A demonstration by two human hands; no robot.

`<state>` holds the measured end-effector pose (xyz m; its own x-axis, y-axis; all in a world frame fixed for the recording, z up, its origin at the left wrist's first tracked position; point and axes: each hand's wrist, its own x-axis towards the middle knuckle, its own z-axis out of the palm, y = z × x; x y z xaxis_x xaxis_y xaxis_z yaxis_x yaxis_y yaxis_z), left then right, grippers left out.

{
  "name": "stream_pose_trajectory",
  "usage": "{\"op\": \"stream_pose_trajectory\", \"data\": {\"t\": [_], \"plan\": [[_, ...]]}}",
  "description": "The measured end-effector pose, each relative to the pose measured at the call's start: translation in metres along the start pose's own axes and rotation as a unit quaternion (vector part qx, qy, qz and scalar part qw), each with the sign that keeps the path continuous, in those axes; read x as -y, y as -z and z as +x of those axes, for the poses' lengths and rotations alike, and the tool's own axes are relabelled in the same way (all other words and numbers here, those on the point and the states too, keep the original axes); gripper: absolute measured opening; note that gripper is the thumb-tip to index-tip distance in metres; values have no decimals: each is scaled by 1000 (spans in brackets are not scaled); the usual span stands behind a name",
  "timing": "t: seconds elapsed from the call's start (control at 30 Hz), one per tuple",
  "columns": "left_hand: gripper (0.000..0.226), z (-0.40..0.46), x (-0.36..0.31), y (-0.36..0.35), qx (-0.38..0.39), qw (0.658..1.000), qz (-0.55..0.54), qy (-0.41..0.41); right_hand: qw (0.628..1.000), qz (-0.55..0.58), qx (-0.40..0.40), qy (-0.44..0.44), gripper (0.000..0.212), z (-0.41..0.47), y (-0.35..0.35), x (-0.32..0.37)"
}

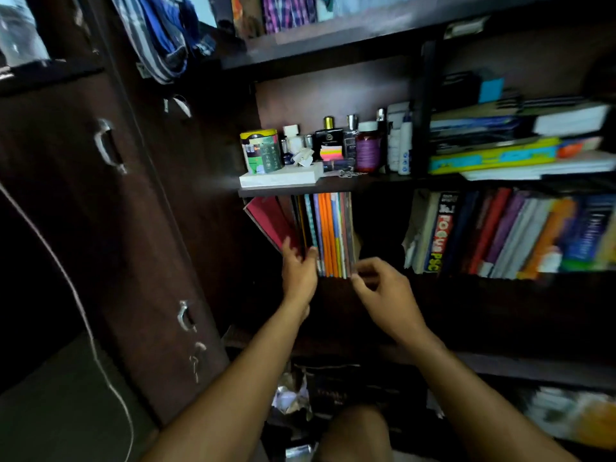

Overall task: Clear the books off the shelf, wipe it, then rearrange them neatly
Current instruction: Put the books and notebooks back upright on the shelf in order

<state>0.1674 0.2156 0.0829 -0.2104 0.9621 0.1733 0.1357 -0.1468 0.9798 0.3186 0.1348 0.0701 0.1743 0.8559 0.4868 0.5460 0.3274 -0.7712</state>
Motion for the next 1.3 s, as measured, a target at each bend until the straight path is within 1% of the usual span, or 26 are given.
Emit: {"op": "stream_pose_trajectory", "data": {"t": [0.07, 0.13, 0.2, 0.23, 0.27, 0.37, 0.4, 0.47, 0.5, 0.6, 0.63, 0.73, 0.8, 0.83, 0.9, 0.93, 0.97, 1.0, 1.03, 1.07, 1.1, 1.17, 1.2, 1.23, 1.27, 1.3], "plan": [[64, -33, -18, -21, 64, 998, -14, -20, 999, 10, -31, -16, 16, -8, 23, 15], [57, -70, -33, -47, 148, 988, -29, -29, 997, 23, -55, -41, 17, -24, 55, 26], [44, -112, -45, -79, 250, 967, -48, -27, 994, 23, -84, -66, 13, -50, 101, 26], [38, -131, -51, -90, 287, 956, -61, -22, 993, 18, -91, -73, 11, -63, 120, 27], [33, -150, -54, -106, 330, 941, -67, -22, 991, 6, -106, -86, 9, -79, 143, 25], [27, -234, -66, -157, 476, 876, -73, -10, 971, -62, -178, -146, 6, -157, 224, 13], [26, -250, -65, -167, 501, 863, -57, -21, 966, -78, -184, -163, 6, -175, 237, 13], [25, -317, -72, -200, 582, 811, -23, -53, 938, -141, -229, -217, 6, -238, 285, 14], [23, -342, -74, -209, 607, 791, -11, -74, 926, -172, -236, -239, 7, -261, 303, 16], [26, -428, -74, -242, 693, 710, 20, -126, 882, -247, -259, -307, 10, -345, 361, 28], [27, -464, -74, -250, 728, 672, 26, -132, 856, -269, -271, -348, 13, -381, 380, 36], [26, -529, -73, -250, 794, 594, 41, -126, 789, -331, -260, -448, 25, -451, 416, 57], [37, -566, -74, -241, 833, 539, 55, -116, 740, -378, -237, -503, 36, -492, 433, 73], [44, -581, -74, -237, 849, 513, 61, -106, 706, -413, -228, -528, 42, -510, 439, 80], [46, -615, -76, -225, 875, 470, 79, -85, 602, -476, -240, -594, 55, -557, 454, 98], [45, -627, -78, -219, 885, 449, 87, -84, 545, -485, -260, -633, 61, -580, 461, 107], [46, -645, -76, -213, 894, 429, 95, -90, 491, -472, -280, -677, 67, -610, 469, 116], [49, -656, -75, -208, 898, 415, 105, -103, 449, -443, -293, -718, 73, -634, 473, 122], [52, -670, -75, -202, 904, 397, 115, -113, 427, -401, -304, -751, 79, -659, 478, 125], [52, -682, -74, -197, 909, 382, 122, -117, 422, -359, -308, -773, 83, -676, 478, 127], [49, -691, -73, -192, 915, 363, 130, -114, 427, -327, -315, -782, 85, -687, 477, 125], [40, -711, -74, -184, 932, 325, 135, -87, 437, -307, -335, -776, 82, -696, 472, 117], [42, -722, -71, -183, 937, 319, 125, -61, 435, -308, -341, -775, 79, -696, 469, 112], [45, -730, -69, -182, 938, 327, 115, -31, 433, -316, -343, -771, 77, -694, 466, 108], [40, -736, -66, -183, 933, 346, 103, -8, 429, -322, -343, -771, 76, -690, 465, 107], [29, -742, -63, -184, 924, 368, 98, 11, 429, -318, -343, -773, 75, -691, 465, 104]]}}
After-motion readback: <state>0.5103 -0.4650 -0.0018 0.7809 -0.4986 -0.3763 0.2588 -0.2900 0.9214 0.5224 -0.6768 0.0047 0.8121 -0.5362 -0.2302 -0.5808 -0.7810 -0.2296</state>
